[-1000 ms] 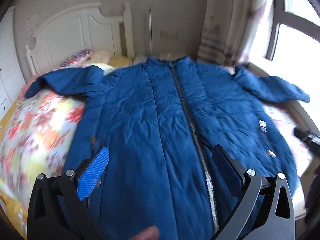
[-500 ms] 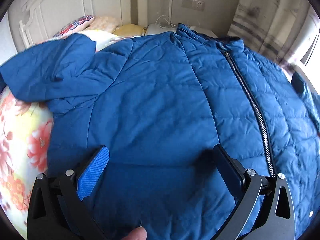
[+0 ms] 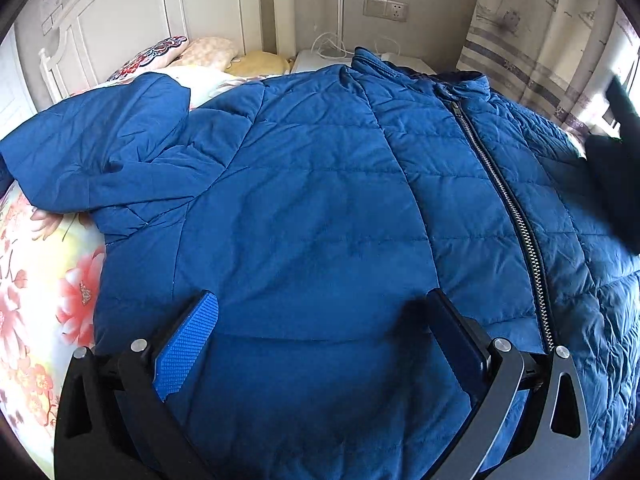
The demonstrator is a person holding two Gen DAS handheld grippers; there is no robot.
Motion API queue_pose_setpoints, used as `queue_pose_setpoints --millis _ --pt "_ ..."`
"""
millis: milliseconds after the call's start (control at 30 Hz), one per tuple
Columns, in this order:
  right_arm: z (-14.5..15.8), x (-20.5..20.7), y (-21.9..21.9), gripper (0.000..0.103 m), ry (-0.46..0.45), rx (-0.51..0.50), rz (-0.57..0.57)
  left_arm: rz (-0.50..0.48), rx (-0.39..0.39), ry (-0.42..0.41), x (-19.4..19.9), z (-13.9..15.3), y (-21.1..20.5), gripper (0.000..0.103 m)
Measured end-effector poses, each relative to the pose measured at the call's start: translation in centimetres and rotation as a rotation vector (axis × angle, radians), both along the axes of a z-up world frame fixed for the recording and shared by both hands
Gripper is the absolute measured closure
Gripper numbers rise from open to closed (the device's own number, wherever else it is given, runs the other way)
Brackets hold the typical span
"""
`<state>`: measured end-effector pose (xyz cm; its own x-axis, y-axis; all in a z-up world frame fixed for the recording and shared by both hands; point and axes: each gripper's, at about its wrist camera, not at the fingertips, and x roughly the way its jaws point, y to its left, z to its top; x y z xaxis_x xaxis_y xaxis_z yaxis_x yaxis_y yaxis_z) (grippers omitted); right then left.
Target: Fold large clothes
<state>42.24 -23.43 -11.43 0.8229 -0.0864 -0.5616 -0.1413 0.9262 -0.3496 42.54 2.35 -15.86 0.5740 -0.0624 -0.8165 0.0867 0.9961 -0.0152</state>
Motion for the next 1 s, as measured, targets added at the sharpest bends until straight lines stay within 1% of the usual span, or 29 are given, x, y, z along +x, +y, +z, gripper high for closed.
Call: queue_pose_setpoints --millis 33,67,100,133,167,200,233,267,300,333,400,467,500,567,633,667,700,733,767,800,867,900,933,967,1000 --pt "-1.6 0.3 2.1 0.050 0.079 -0.004 0.057 0.000 -0.003 -0.001 0.0 0.0 0.0 0.004" --pt "-4.2 0.8 4.1 0.031 0.206 0.017 0.109 0.000 -0.004 -0.001 -0.1 0.0 0.1 0.004" --pt "-5.9 0.7 4.9 0.029 0.277 0.031 0.118 -0.001 -0.004 -0.002 -0.1 0.0 0.1 0.004" --pt "-6.5 0.6 4.7 0.028 0.264 0.055 0.102 -0.001 -0.007 -0.003 -0.2 0.0 0.2 0.004" --pt "-6.4 0.1 3.5 0.024 0.253 0.120 0.088 0.000 -0.009 -0.004 -0.2 0.0 0.2 0.004" --pt "-6.3 0.0 2.5 0.023 0.284 0.180 0.086 0.000 -0.014 -0.007 -0.2 0.1 0.2 0.004" --pt "-5.9 -0.3 0.6 0.023 0.305 0.264 0.069 0.000 -0.017 -0.008 -0.3 0.1 0.2 0.004" --pt "-5.4 -0.9 -0.8 0.023 0.312 0.336 0.048 0.000 -0.020 -0.009 -0.3 0.1 0.3 0.004" --pt "-4.5 -2.3 -2.8 0.023 0.309 0.420 0.038 0.001 -0.020 -0.010 -0.3 0.1 0.3 0.004" --pt "-3.7 -3.6 -4.1 0.024 0.285 0.469 0.035 0.001 -0.020 -0.010 -0.3 0.1 0.3 0.004" --pt "-2.0 -6.7 -7.9 0.024 0.201 0.569 0.007 0.001 -0.020 -0.010 -0.3 0.1 0.3 0.004" --pt "-1.2 -8.7 -11.5 0.023 0.140 0.684 -0.064 0.001 -0.017 -0.010 -0.3 0.1 0.3 0.004" --pt "-1.1 -8.8 -14.7 0.020 0.106 0.774 -0.135 0.000 -0.017 -0.010 -0.3 0.1 0.3 0.004" --pt "-1.7 -8.0 -18.9 0.018 0.091 0.914 -0.207 0.001 -0.016 -0.010 -0.3 0.1 0.3 0.004" --pt "-2.4 -6.5 -20.5 0.018 0.091 1.021 -0.230 0.001 -0.016 -0.010 -0.3 0.1 0.3 0.004" --pt "-3.0 -5.2 -21.0 0.018 0.121 1.073 -0.232 0.000 -0.017 -0.010 -0.3 0.1 0.3 0.004" --pt "-3.6 -4.1 -20.2 0.021 0.148 1.093 -0.241 0.001 -0.018 -0.011 -0.3 0.1 0.3 0.004" --pt "-3.9 -3.1 -19.9 0.030 0.168 1.103 -0.249 0.001 -0.019 -0.011 -0.3 0.1 0.4 0.004" --pt "-3.4 -2.3 -19.0 0.058 0.158 1.117 -0.224 0.001 -0.021 -0.013 -0.4 0.1 0.4 0.004" --pt "-2.5 -2.2 -17.8 0.068 0.133 1.104 -0.208 0.003 -0.024 -0.014 -0.4 0.1 0.4 0.004" --pt "0.5 -1.9 -14.6 0.074 0.063 1.031 -0.123 0.005 -0.035 -0.018 -0.4 0.2 0.6 0.004" --pt "2.6 -2.0 -11.9 0.074 0.038 0.995 -0.036 0.006 -0.042 -0.020 -0.5 0.2 0.6 0.004" --pt "3.7 -1.7 -10.0 0.072 0.040 0.973 0.030 0.007 -0.056 -0.022 -0.5 0.3 0.8 0.004" --pt "4.5 -0.7 -8.1 0.064 0.059 0.950 0.114 0.008 -0.066 -0.024 -0.5 0.3 1.0 0.004" --pt "5.4 -0.2 -4.8 0.037 0.120 0.928 0.270 0.008 -0.077 -0.026 -0.5 0.4 1.1 0.004"
